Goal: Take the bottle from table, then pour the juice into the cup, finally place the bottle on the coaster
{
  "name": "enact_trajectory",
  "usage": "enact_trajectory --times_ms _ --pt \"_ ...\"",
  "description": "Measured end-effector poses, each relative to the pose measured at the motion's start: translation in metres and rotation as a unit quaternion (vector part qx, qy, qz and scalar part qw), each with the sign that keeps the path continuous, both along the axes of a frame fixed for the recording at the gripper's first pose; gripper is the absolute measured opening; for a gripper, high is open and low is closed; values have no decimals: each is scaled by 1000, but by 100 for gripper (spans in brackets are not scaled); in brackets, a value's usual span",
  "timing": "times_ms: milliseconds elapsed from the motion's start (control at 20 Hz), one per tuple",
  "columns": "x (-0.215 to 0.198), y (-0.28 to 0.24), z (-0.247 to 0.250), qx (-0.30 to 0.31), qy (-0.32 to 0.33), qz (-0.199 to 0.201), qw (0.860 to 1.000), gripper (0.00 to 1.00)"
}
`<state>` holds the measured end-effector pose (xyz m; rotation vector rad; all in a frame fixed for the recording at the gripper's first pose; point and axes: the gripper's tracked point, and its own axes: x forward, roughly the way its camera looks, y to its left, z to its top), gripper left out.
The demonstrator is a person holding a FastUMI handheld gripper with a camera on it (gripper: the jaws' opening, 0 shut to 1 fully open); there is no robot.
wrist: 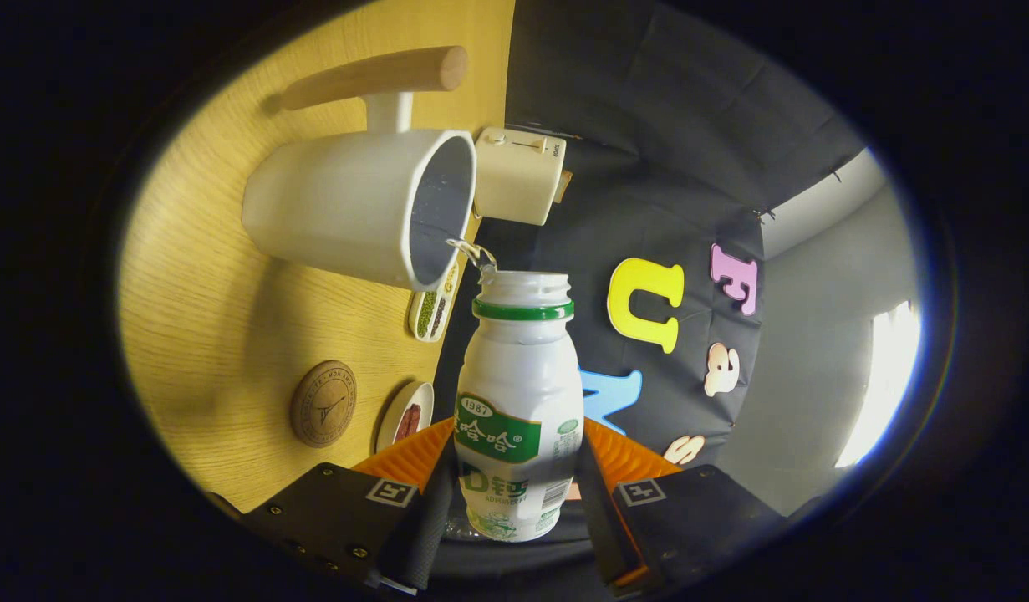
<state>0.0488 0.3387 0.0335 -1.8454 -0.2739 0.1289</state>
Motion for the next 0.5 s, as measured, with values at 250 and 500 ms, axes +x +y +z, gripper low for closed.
enact_trajectory --times_ms 250,500 --pt "0 0 3 -9 -9 3 1000 72" --pt "-1 2 11 -17 -23 7 1000 72"
